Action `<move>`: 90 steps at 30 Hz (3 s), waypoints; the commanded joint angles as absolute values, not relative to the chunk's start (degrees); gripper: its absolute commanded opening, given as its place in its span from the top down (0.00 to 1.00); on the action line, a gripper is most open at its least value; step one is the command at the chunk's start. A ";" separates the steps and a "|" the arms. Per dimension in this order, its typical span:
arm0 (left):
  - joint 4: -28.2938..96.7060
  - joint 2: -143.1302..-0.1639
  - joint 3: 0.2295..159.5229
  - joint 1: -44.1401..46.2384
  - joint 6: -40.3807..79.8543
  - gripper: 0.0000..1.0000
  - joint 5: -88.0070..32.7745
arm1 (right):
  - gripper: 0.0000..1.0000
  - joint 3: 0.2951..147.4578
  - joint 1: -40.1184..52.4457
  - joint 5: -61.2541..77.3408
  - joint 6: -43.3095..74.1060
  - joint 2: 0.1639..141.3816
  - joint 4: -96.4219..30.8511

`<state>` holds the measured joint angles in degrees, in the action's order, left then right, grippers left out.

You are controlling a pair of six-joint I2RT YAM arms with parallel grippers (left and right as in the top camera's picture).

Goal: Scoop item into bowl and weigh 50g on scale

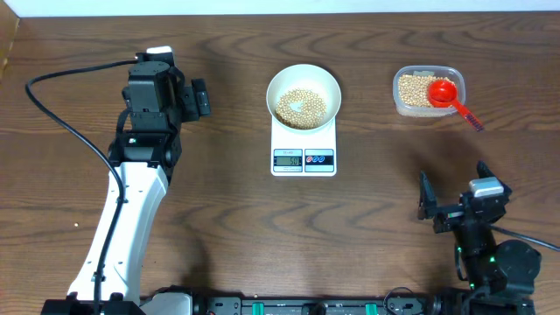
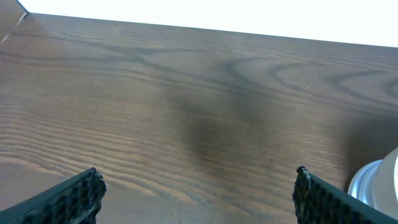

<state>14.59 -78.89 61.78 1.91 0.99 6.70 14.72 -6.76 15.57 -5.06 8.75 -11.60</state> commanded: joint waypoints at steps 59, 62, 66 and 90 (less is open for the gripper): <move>14.55 -79.20 62.11 1.67 0.01 0.01 6.63 | 0.01 0.32 -3.97 13.45 -5.89 0.27 -3.16; 14.57 -79.20 62.11 1.67 0.01 0.01 6.63 | 0.01 0.32 -3.97 13.45 -5.89 0.27 -3.16; 14.55 -79.20 62.11 1.67 0.01 0.01 6.63 | 0.01 0.32 -3.97 13.45 -5.87 0.27 -3.16; 33.67 -73.89 60.12 1.69 0.19 0.01 -5.50 | 0.01 0.32 -3.97 13.45 -5.89 0.27 -3.16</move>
<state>32.16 -77.67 61.41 1.91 1.02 -1.32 0.62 -4.32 14.04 -5.10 0.71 -3.16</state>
